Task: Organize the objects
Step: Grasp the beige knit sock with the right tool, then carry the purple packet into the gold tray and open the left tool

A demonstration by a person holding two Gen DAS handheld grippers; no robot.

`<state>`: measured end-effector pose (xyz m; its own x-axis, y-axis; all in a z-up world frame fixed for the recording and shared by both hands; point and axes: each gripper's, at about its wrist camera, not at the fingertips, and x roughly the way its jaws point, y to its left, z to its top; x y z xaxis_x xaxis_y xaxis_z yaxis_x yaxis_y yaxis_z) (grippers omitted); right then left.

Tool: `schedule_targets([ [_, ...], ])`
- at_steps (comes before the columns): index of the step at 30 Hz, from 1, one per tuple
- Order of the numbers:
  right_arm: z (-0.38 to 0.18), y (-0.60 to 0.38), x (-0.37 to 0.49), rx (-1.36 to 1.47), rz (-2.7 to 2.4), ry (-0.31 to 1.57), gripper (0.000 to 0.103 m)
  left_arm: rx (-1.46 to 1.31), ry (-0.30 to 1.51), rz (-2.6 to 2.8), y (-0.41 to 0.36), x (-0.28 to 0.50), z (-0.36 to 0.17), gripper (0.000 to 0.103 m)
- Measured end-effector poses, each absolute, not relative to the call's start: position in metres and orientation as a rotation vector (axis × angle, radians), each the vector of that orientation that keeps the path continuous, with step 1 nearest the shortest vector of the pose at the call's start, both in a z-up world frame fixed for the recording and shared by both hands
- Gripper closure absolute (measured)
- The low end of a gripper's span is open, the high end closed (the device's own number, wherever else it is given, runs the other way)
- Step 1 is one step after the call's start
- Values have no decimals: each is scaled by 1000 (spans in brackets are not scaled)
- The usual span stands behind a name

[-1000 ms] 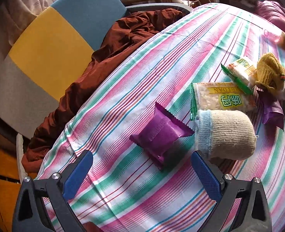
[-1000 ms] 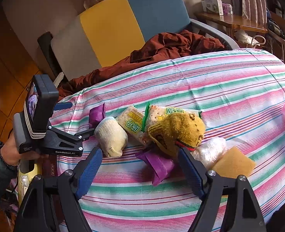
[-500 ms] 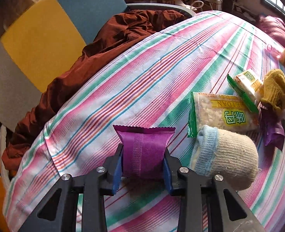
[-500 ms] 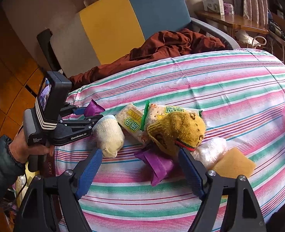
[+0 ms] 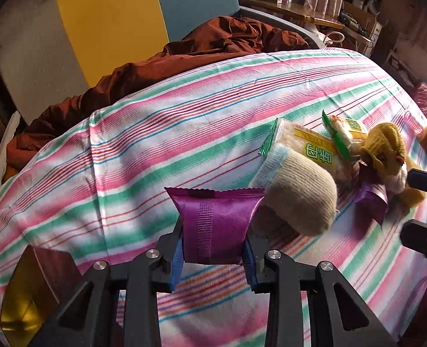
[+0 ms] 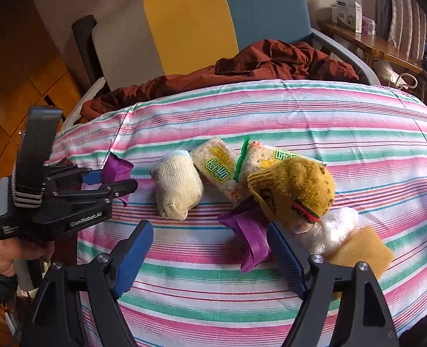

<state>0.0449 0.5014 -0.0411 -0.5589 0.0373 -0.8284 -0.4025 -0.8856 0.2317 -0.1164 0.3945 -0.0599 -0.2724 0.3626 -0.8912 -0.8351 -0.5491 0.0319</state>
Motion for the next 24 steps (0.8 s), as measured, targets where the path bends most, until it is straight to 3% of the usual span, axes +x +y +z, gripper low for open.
schedule_targets([
  [3,-48,494,30,-1384,2510,578,21,-1161,605,1926,378,-109,-49,69],
  [13,-70,471,-48,-1481,2495,282,21,-1134,445,1988,313,-77,-14,68],
  [15,-81,472,-59,-1508,2459,245,26,-1124,415,2010,300,-71,-9,68],
  [17,-89,473,-62,-1531,2449,273,48,-1113,387,2031,286,-66,-4,68],
  [24,-92,463,-39,-1550,2481,302,49,-1157,281,2075,246,-60,-5,68],
])
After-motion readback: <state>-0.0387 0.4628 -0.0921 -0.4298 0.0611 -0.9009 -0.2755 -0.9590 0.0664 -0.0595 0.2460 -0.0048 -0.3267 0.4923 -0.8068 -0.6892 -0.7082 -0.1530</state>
